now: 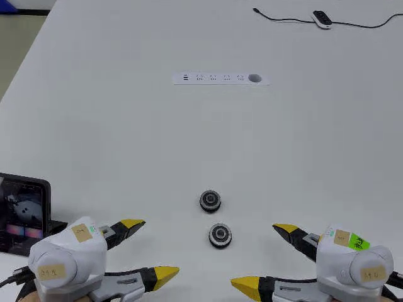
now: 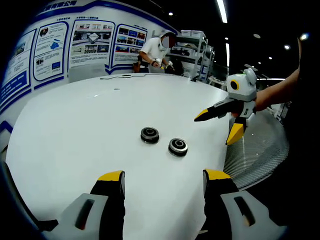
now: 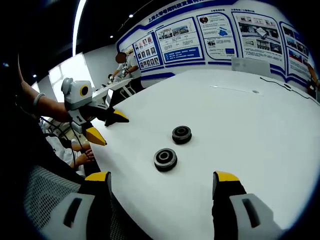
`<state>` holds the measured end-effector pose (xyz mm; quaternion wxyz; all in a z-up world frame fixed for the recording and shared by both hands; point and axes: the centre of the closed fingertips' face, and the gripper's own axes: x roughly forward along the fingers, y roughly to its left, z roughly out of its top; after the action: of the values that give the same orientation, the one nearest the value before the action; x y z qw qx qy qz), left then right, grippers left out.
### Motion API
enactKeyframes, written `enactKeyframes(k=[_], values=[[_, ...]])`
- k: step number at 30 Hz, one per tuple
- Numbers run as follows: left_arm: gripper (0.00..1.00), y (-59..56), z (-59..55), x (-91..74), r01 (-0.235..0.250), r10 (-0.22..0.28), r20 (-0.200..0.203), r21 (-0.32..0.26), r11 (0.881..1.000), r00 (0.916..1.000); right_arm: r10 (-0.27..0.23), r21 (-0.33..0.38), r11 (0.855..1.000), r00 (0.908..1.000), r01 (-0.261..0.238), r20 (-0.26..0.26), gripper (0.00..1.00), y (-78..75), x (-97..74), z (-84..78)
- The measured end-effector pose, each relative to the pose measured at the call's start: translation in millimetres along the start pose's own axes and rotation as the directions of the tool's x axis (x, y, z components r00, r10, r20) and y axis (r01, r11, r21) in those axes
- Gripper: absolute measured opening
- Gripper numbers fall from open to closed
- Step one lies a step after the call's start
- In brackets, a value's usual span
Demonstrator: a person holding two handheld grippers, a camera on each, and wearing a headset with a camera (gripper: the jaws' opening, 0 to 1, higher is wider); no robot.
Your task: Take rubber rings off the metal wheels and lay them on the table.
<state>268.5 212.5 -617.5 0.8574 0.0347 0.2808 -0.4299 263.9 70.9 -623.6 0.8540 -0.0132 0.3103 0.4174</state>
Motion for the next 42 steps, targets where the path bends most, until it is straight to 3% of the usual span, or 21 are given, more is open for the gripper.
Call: enactKeyframes(k=[12, 30, 35, 42], values=[[0.54, -4.8, 1.8, 10.0, 0.048, -0.047, -0.030, 0.027, 0.999, 0.9984, 0.013, 0.069, 0.998, 0.9999, -0.014, 0.010, 0.77, 1.7, 5.7, 2.0], [0.48, -11.4, 7.7, 32.1, 0.103, -0.098, -0.082, 0.062, 0.993, 0.9918, 0.029, 0.155, 0.987, 0.9993, -0.032, 0.023, 0.71, 2.9, 17.8, 1.5], [0.44, -14.0, 10.6, 37.6, 0.118, -0.112, -0.089, 0.072, 0.990, 0.9897, 0.028, 0.189, 0.982, 0.9994, -0.031, 0.019, 0.68, 2.7, 20.0, -0.1], [0.38, -18.0, 13.6, 45.0, 0.141, -0.131, -0.102, 0.095, 0.985, 0.9860, 0.014, 0.285, 0.958, 0.9992, -0.024, 0.037, 0.63, -3.0, 22.4, 2.1]])
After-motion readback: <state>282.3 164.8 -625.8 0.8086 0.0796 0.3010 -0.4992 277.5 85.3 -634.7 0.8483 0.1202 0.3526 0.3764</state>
